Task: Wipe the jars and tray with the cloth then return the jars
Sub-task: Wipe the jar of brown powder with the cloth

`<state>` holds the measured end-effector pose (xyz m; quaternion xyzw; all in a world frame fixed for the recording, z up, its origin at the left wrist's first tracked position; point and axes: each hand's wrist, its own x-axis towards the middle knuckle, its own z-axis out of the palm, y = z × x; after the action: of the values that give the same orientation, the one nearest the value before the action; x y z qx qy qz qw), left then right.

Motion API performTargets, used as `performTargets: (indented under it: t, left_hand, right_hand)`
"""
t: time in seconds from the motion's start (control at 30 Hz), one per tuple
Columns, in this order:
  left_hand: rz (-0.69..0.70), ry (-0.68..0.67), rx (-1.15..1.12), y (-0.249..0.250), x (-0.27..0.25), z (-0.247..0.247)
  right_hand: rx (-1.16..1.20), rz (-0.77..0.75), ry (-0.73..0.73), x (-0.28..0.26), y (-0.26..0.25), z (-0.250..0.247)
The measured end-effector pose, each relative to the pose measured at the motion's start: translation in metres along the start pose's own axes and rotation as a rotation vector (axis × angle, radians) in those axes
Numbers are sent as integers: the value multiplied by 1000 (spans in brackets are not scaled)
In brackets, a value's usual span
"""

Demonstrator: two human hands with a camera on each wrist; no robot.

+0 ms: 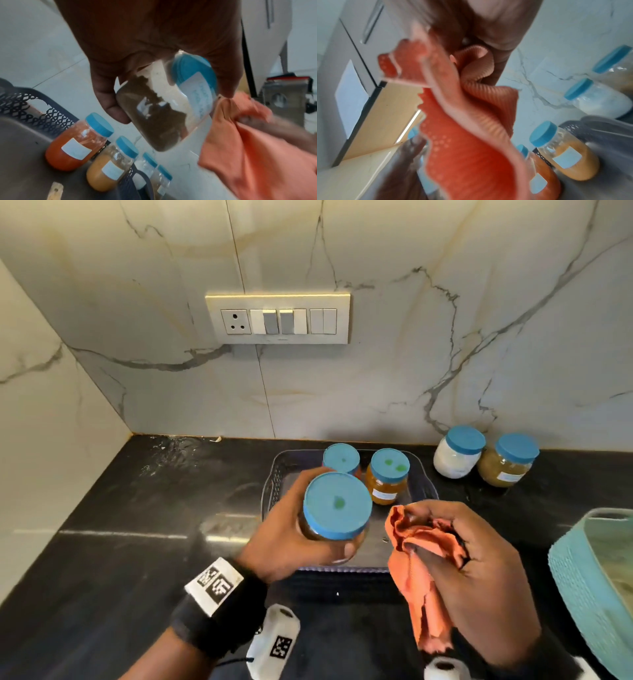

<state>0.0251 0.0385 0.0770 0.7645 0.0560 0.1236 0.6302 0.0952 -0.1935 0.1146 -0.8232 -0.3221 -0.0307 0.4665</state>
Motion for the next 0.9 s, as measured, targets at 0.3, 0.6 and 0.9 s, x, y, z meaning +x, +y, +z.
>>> performTargets:
  t: [0.3, 0.6, 0.9]
  left_hand:
    - [221, -1, 267, 21, -20, 66]
    - [367, -17, 420, 41, -23, 132]
    - [428, 59, 469, 61, -26, 159]
  right_hand:
    - [-297, -450, -126, -6, -9, -28]
    - [-219, -338, -51, -2, 6, -78]
    - [-267, -368, -124, -28, 38, -130]
